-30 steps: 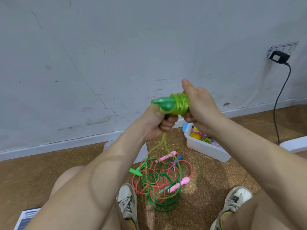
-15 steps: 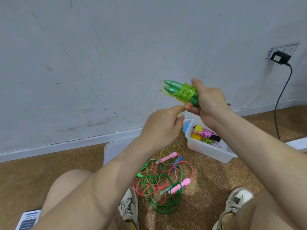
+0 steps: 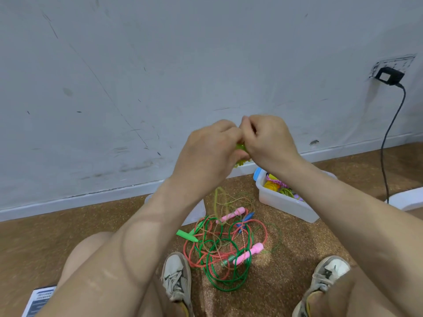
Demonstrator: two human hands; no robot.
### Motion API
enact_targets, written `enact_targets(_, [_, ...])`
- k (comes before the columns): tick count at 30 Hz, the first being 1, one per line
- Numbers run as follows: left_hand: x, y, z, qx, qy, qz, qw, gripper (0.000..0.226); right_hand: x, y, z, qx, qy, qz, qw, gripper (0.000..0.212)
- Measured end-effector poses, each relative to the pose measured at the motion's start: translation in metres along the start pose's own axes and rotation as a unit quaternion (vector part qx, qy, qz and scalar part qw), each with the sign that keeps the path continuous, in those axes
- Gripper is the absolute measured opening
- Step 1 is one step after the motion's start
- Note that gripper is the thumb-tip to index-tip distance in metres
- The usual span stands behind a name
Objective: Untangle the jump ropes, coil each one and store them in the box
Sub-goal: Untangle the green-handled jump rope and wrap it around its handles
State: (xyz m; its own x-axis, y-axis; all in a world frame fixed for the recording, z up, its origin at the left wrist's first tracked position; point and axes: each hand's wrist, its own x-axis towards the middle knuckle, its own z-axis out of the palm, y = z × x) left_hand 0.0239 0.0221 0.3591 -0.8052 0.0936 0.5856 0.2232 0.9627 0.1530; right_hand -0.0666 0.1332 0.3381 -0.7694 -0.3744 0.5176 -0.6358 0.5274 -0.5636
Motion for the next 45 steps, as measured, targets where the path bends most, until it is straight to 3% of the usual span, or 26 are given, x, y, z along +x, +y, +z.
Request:
enact_targets(4, [0.000, -0.004, -0.005, -0.051, -0.041, -0.051, 0.997, 0.019, 0.003, -0.002, -0.005, -0.026, -0.091, -0.056, 0.994, 0.053])
enact_targets(7, [0.001, -0.008, -0.004, -0.174, -0.070, -0.121, 0.975, 0.009, 0.005, -0.004, -0.014, -0.025, -0.140, -0.074, 0.987, 0.055])
enact_targets(11, [0.005, -0.014, -0.004, -0.412, -0.098, -0.293, 0.857, 0.010, 0.004, -0.008, -0.022, 0.024, -0.150, -0.085, 0.985, 0.059])
enact_targets(13, [0.005, -0.014, -0.004, -0.467, -0.131, -0.303, 0.820, 0.010, 0.004, -0.007, -0.025, 0.065, -0.131, -0.069, 0.987, 0.060])
enact_targets(16, [0.003, -0.008, -0.001, -0.530, -0.185, -0.281, 0.778, 0.029, 0.003, -0.005, -0.026, 0.131, -0.062, -0.025, 0.989, 0.060])
enact_targets(19, [0.006, -0.005, 0.003, -0.542, -0.105, -0.319, 0.771, 0.038, 0.004, -0.006, -0.027, 0.264, -0.018, 0.114, 0.958, 0.050])
enact_targets(20, [0.008, -0.007, 0.005, -0.532, -0.050, -0.345, 0.772, 0.039, 0.004, -0.007, -0.030, 0.334, -0.043, 0.172, 0.926, 0.044])
enact_targets(22, [0.010, -0.012, 0.008, -0.495, 0.050, -0.377, 0.781, 0.033, 0.002, -0.007, -0.038, 0.394, -0.169, 0.245, 0.870, 0.044])
enact_targets(24, [0.010, -0.012, 0.011, -0.479, 0.101, -0.371, 0.789, 0.024, -0.005, -0.008, -0.039, 0.380, -0.285, 0.256, 0.842, 0.054])
enact_targets(25, [0.010, -0.009, 0.012, -0.483, 0.111, -0.364, 0.788, 0.021, -0.010, -0.010, -0.035, 0.393, -0.300, 0.250, 0.832, 0.055])
enact_targets(28, [0.013, -0.003, 0.012, -0.529, 0.103, -0.358, 0.762, 0.020, -0.016, -0.013, -0.026, 0.464, -0.247, 0.242, 0.816, 0.041])
enact_targets(31, [0.016, -0.017, 0.004, -0.588, 0.053, -0.359, 0.723, 0.020, -0.009, -0.005, -0.035, 0.498, -0.267, 0.224, 0.794, 0.037])
enact_targets(34, [0.012, -0.036, -0.007, -0.661, -0.047, -0.298, 0.687, 0.006, -0.004, 0.010, -0.045, 0.529, -0.345, 0.178, 0.755, 0.055])
enact_targets(37, [0.006, -0.049, -0.012, -0.690, -0.155, -0.231, 0.668, 0.032, -0.004, 0.017, -0.045, 0.540, -0.405, 0.148, 0.723, 0.061])
enact_targets(39, [0.002, -0.055, -0.015, -0.677, -0.228, -0.204, 0.670, 0.044, -0.004, 0.017, -0.042, 0.532, -0.445, 0.144, 0.706, 0.056])
enact_targets(41, [0.000, -0.056, -0.018, -0.636, -0.293, -0.193, 0.687, 0.037, -0.005, 0.013, -0.039, 0.517, -0.470, 0.153, 0.699, 0.060])
enact_targets(43, [-0.001, -0.053, -0.019, -0.583, -0.321, -0.202, 0.719, 0.030, -0.004, 0.010, -0.036, 0.496, -0.455, 0.175, 0.718, 0.056])
enact_targets(45, [-0.003, -0.050, -0.018, -0.534, -0.330, -0.207, 0.750, 0.024, -0.004, 0.007, -0.034, 0.473, -0.426, 0.184, 0.749, 0.039])
